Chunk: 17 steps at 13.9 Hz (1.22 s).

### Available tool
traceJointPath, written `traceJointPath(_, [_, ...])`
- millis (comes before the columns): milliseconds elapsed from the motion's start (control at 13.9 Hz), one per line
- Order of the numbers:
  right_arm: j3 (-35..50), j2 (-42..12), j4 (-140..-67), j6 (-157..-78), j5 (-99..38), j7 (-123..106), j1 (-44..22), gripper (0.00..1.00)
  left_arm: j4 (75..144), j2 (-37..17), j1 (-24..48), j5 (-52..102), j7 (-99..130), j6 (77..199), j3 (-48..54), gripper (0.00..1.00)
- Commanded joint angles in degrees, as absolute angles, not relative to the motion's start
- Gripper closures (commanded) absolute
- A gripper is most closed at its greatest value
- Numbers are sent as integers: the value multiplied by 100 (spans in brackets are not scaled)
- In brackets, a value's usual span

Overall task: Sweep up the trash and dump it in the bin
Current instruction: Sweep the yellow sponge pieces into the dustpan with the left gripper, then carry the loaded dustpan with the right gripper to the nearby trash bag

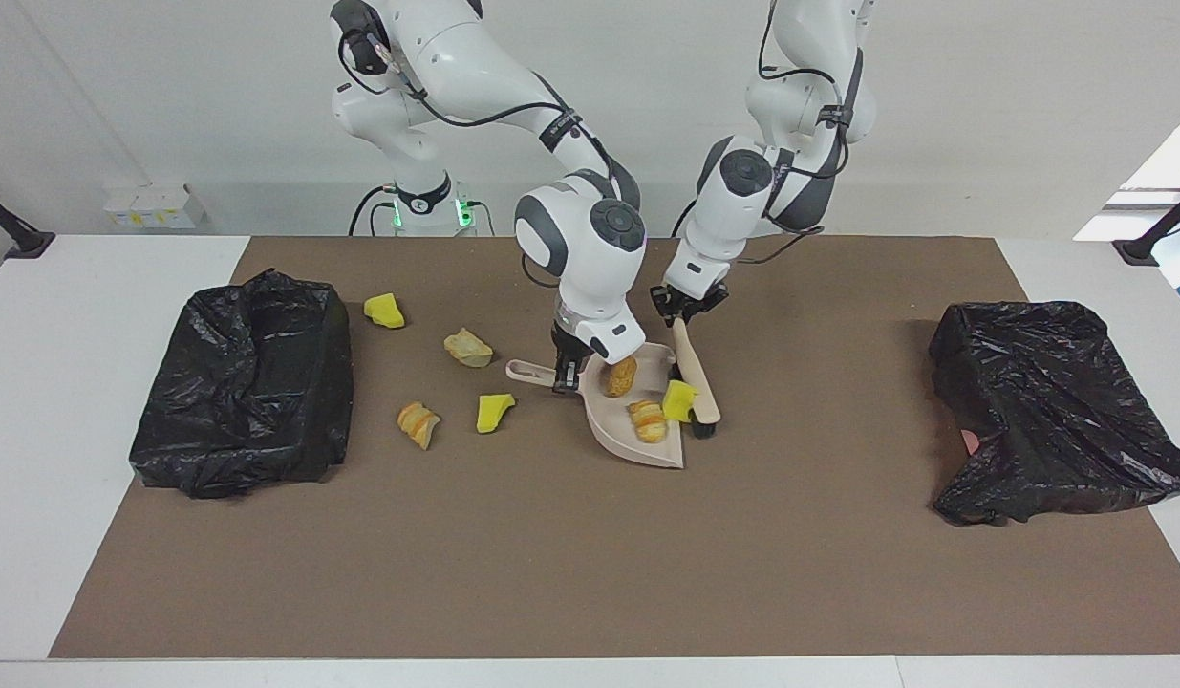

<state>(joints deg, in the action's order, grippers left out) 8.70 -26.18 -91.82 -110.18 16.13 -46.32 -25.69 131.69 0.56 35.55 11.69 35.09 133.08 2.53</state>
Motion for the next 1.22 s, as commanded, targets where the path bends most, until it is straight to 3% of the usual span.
traceJointPath(0, [940,-2443,-9378,-10987,1539,-4649,-2479,100,13078,70,3954,1292,3489,13403,185,100])
traceJointPath(287, [940,-2435,-9360,-10951,1529,-4649,-2479,100,12894,105,3868,1204,3393,12948,106,100])
traceJointPath(717, [940,-2329,-9343,-10960,1240,-4632,-2303,100,12858,316,3130,967,3243,12463,105,100])
traceJointPath(1147, [940,-1750,-9343,-10819,466,-4921,-1644,100,13156,667,3111,738,3366,12243,158,100])
